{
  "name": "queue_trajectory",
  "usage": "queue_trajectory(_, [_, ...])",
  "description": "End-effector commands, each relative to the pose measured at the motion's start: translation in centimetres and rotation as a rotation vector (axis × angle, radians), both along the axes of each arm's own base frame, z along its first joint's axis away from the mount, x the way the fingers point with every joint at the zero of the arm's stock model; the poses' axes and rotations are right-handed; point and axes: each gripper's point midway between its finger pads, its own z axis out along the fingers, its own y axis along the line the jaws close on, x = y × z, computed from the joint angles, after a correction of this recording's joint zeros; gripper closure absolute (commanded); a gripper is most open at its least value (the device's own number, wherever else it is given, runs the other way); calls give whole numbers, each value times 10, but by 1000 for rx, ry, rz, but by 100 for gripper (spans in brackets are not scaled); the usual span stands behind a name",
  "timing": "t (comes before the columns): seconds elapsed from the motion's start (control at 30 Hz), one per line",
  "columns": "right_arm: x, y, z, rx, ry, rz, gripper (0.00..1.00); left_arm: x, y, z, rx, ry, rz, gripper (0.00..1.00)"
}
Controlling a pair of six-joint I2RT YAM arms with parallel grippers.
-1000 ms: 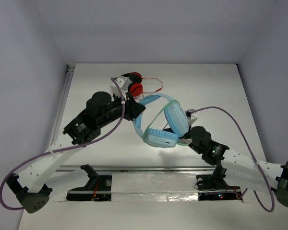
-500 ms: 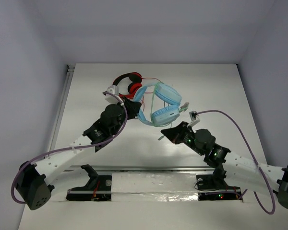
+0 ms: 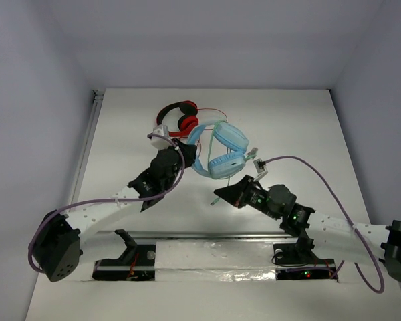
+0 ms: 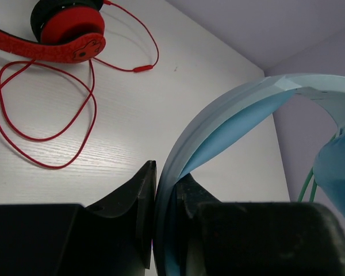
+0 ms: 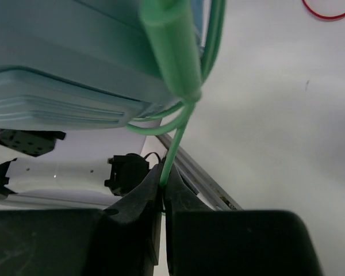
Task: Wrap the headphones
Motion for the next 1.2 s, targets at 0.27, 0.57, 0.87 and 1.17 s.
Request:
queue_trajectory(0.27, [-20, 11, 54, 258, -40, 95, 92, -13, 9, 9, -178, -88, 117, 100])
queue_trajectory(0.57, [11, -4, 55, 355, 70, -96, 84, -44, -17, -18, -104, -42, 67, 100])
queue_trajectory(0.87, [16, 1, 13, 306, 179, -123, 66, -59, -22, -80, 91, 78, 29, 100])
queue_trajectory(1.17, [12, 18, -29, 133, 241, -78, 38, -69, -26, -144, 302, 206, -48, 100])
